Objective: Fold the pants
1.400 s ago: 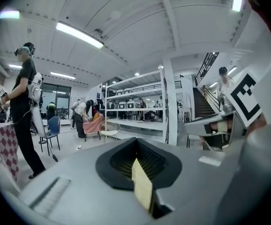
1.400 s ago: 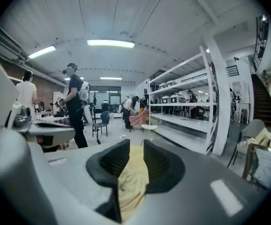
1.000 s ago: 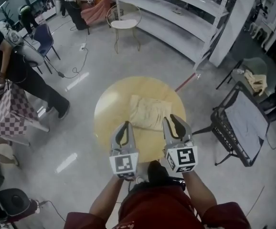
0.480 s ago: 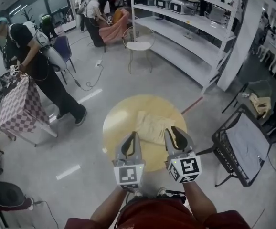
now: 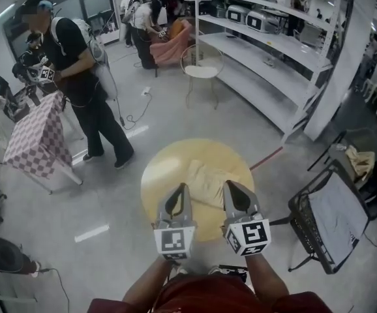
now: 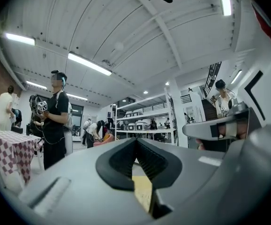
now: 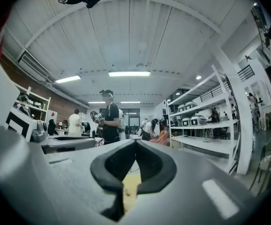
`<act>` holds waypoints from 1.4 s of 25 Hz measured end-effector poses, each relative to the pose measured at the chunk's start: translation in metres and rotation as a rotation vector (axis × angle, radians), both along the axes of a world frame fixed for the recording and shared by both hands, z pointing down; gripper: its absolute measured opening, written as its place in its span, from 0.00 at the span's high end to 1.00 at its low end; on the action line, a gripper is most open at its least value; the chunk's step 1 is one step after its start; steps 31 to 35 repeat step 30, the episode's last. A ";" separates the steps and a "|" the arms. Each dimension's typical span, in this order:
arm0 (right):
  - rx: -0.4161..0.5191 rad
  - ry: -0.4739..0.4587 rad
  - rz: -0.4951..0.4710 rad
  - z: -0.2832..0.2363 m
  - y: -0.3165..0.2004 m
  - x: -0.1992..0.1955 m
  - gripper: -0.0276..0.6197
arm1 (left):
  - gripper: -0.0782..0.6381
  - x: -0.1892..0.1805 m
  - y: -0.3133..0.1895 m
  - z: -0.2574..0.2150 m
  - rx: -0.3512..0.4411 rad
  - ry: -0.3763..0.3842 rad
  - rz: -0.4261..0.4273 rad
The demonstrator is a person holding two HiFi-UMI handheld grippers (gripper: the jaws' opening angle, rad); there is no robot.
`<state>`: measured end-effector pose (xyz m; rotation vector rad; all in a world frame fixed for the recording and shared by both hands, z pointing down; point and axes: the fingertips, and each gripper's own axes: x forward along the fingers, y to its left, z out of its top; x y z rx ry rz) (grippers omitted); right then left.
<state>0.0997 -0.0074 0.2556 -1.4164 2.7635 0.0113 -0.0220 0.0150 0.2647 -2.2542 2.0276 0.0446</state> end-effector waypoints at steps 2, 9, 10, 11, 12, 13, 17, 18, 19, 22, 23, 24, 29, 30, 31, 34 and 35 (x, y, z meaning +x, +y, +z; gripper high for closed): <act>0.004 0.007 -0.007 0.001 0.002 0.000 0.95 | 0.88 0.001 0.001 0.001 -0.002 0.009 -0.005; 0.003 0.007 -0.010 0.003 0.005 0.008 0.96 | 0.88 0.013 0.001 -0.001 0.011 0.041 -0.015; 0.003 0.005 -0.008 0.002 0.005 0.008 0.96 | 0.88 0.014 0.001 -0.001 0.011 0.040 -0.009; 0.004 0.002 -0.005 0.002 0.005 0.008 0.96 | 0.88 0.016 0.000 -0.002 0.011 0.039 0.001; 0.004 0.002 -0.001 0.002 0.004 0.008 0.96 | 0.88 0.017 0.000 -0.002 0.010 0.038 0.012; 0.004 0.003 0.004 0.003 0.004 0.009 0.96 | 0.88 0.018 0.001 -0.002 0.007 0.037 0.023; -0.015 -0.004 0.023 0.007 0.002 0.018 0.96 | 0.88 0.020 0.003 0.003 -0.012 0.046 0.036; -0.018 -0.007 0.026 0.007 0.003 0.020 0.96 | 0.88 0.021 0.004 0.003 -0.015 0.048 0.036; -0.020 -0.008 0.028 0.007 0.004 0.021 0.96 | 0.88 0.022 0.004 0.003 -0.019 0.048 0.036; -0.020 0.005 0.035 0.009 0.008 0.026 0.96 | 0.88 0.026 0.006 0.007 -0.036 0.055 0.042; -0.017 0.009 0.041 0.009 0.007 0.029 0.96 | 0.88 0.028 0.004 0.009 -0.038 0.059 0.046; -0.013 0.011 0.049 0.009 0.006 0.033 0.96 | 0.88 0.030 0.001 0.010 -0.037 0.062 0.052; 0.006 0.016 0.076 0.008 -0.001 0.042 0.96 | 0.88 0.040 -0.007 0.006 -0.013 0.039 0.086; 0.011 0.018 0.081 0.008 -0.002 0.043 0.96 | 0.88 0.043 -0.009 0.005 -0.007 0.033 0.093; 0.011 0.018 0.081 0.008 -0.002 0.043 0.96 | 0.88 0.043 -0.009 0.005 -0.007 0.033 0.093; 0.011 0.018 0.081 0.008 -0.002 0.043 0.96 | 0.88 0.043 -0.009 0.005 -0.007 0.033 0.093; 0.011 0.018 0.081 0.008 -0.002 0.043 0.96 | 0.88 0.043 -0.009 0.005 -0.007 0.033 0.093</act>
